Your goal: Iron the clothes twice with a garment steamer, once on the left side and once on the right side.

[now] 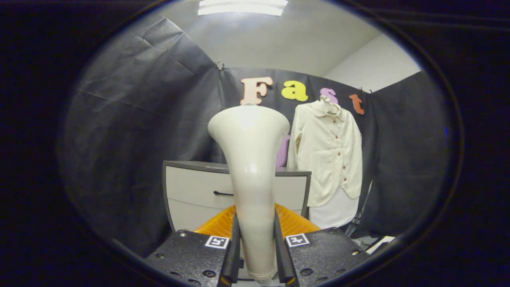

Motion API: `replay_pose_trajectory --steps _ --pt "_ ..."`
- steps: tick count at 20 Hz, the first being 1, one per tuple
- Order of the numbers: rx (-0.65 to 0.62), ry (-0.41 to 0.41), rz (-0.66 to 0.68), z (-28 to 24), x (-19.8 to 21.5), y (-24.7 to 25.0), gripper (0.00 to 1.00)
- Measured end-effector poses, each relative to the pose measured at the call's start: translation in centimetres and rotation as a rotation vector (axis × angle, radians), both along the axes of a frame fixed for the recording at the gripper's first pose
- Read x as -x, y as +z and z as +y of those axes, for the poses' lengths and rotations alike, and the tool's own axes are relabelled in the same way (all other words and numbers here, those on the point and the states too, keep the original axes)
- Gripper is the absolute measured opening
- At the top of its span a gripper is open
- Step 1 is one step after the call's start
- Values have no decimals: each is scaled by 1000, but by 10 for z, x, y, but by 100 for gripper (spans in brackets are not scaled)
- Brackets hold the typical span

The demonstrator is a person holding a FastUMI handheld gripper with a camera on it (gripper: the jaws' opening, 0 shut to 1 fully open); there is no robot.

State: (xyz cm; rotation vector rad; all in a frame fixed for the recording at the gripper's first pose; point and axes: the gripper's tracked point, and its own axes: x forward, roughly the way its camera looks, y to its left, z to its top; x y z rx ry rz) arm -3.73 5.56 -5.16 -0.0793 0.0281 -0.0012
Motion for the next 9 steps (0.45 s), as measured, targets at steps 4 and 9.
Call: replay_pose_trajectory --steps 4,9 --pt "46 4 -21 -9 2 1 37" --pt "30 -9 -22 -17 0 -4 37"
